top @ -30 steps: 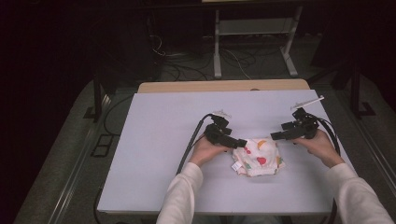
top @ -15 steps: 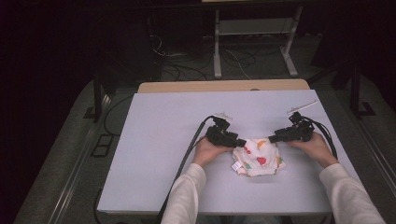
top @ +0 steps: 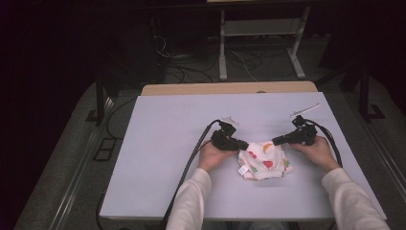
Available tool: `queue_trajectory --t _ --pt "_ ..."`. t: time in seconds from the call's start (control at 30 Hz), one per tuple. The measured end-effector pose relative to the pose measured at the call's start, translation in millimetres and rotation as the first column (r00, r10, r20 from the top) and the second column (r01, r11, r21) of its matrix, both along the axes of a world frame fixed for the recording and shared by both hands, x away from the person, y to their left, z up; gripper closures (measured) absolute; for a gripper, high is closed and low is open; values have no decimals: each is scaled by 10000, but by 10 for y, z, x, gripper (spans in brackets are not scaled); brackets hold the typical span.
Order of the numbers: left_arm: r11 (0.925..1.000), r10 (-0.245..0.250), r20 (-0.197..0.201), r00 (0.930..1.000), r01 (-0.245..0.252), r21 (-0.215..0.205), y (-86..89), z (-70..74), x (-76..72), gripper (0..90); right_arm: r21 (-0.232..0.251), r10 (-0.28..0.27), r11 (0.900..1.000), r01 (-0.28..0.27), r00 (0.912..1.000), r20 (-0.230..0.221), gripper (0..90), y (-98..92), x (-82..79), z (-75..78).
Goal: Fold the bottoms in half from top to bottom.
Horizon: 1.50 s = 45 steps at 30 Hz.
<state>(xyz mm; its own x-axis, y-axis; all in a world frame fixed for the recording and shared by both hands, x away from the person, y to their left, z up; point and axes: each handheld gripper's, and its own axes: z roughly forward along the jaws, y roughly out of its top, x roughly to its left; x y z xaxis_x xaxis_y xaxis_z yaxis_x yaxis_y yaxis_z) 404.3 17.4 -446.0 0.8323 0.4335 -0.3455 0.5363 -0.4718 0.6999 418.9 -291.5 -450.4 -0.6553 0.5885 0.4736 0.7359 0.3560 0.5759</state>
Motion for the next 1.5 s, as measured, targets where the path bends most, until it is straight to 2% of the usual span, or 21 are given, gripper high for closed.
queue_trajectory --t 0.07,0.13,0.23,0.37,0.43,0.6,0.83,0.9,1.07,1.17,1.5 --pt "10000 32 53 10000 -32 32 20 4 2 814 283 -325 9991 331 9992 -222 858 -22 5 -13" --pt "10000 63 35 10000 -63 -5 44 10 3 817 364 -514 9979 527 9981 -355 862 -38 13 -30" --pt "10000 81 44 10000 -81 -14 73 24 4 819 156 -701 9974 707 9969 -360 865 -23 16 -31" --pt "9999 79 127 9999 -81 121 119 62 -2 819 149 -872 9960 876 9958 -281 865 50 11 3" --pt "9999 126 151 9998 -127 75 162 78 -13 819 307 -842 9959 849 9962 -239 865 75 8 18" --pt "9997 230 260 9994 -232 70 281 116 -37 819 344 -680 9970 686 9975 -203 865 155 -5 43" --pt "9993 235 487 9985 -249 286 423 197 -22 818 147 -490 9987 491 9988 -35 860 330 10 86" --pt "9985 145 577 9982 -175 513 461 214 3 819 65 -462 9989 462 9989 -27 861 383 23 93" --pt "9974 160 603 9981 -201 687 563 261 94 818 -60 -375 9993 375 9993 53 861 520 49 131" --pt "9986 104 535 9985 -131 503 629 264 128 818 -78 -371 9993 371 9993 5 862 568 59 143" --pt "9982 168 547 9984 -199 569 716 229 243 818 -296 -434 9986 443 9986 308 862 682 88 193"
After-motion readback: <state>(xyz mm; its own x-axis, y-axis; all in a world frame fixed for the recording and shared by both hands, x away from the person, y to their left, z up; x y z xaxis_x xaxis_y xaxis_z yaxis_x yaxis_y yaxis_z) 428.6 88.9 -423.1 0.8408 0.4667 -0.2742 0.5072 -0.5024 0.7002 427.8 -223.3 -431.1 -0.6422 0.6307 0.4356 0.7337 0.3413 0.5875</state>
